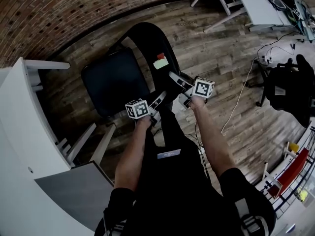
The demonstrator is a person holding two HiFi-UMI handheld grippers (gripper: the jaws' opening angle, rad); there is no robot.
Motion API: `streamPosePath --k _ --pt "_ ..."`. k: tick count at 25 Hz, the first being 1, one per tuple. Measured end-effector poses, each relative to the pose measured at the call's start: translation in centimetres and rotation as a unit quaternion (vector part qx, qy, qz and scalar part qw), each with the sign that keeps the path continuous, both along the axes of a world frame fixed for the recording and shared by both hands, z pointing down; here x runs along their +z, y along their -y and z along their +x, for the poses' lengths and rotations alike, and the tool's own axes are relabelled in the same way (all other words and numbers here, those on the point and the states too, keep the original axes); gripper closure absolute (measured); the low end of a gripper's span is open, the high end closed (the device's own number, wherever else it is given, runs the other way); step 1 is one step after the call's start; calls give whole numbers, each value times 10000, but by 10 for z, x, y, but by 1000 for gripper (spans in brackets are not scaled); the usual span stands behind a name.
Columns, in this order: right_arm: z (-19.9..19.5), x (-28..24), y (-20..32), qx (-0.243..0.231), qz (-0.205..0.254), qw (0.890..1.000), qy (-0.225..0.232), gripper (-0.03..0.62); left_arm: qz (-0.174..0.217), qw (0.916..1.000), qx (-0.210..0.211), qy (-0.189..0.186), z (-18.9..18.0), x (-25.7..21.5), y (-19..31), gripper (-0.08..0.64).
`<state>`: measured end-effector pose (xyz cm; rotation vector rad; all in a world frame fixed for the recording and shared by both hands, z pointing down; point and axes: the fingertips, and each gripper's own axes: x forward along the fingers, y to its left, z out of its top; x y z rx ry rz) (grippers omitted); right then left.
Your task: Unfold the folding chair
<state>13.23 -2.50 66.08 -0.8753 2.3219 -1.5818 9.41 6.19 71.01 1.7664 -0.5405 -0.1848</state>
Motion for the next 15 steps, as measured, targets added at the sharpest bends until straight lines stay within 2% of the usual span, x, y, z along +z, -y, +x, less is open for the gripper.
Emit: streamPosePath --k 5,15 --pt "-18 0 -5 -20 -101 9999 59 466 5 9999 -88 85 -16 0 -3 445" --pt "-43 0 -15 -75 -152 9998 -118 460 -17 9994 -210 288 -39 4 -12 445"
